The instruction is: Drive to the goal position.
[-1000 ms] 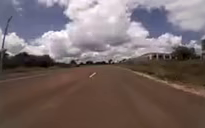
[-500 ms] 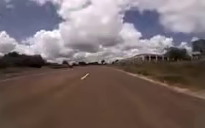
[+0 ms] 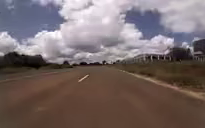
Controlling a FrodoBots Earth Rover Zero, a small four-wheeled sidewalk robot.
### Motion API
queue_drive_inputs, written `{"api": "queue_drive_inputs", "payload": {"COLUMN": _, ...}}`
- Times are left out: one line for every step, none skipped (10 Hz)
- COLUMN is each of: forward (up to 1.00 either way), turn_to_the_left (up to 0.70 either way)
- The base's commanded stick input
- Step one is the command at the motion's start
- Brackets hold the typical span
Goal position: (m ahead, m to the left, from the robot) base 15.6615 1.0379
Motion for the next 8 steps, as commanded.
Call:
{"api": "queue_drive_inputs", "payload": {"forward": 1.00, "turn_to_the_left": -0.27}}
{"api": "queue_drive_inputs", "payload": {"forward": 1.00, "turn_to_the_left": -0.06}}
{"api": "queue_drive_inputs", "payload": {"forward": 1.00, "turn_to_the_left": 0.00}}
{"api": "queue_drive_inputs", "payload": {"forward": 1.00, "turn_to_the_left": 0.00}}
{"api": "queue_drive_inputs", "payload": {"forward": 1.00, "turn_to_the_left": 0.00}}
{"api": "queue_drive_inputs", "payload": {"forward": 1.00, "turn_to_the_left": 0.00}}
{"api": "queue_drive_inputs", "payload": {"forward": 1.00, "turn_to_the_left": 0.00}}
{"api": "queue_drive_inputs", "payload": {"forward": 1.00, "turn_to_the_left": 0.00}}
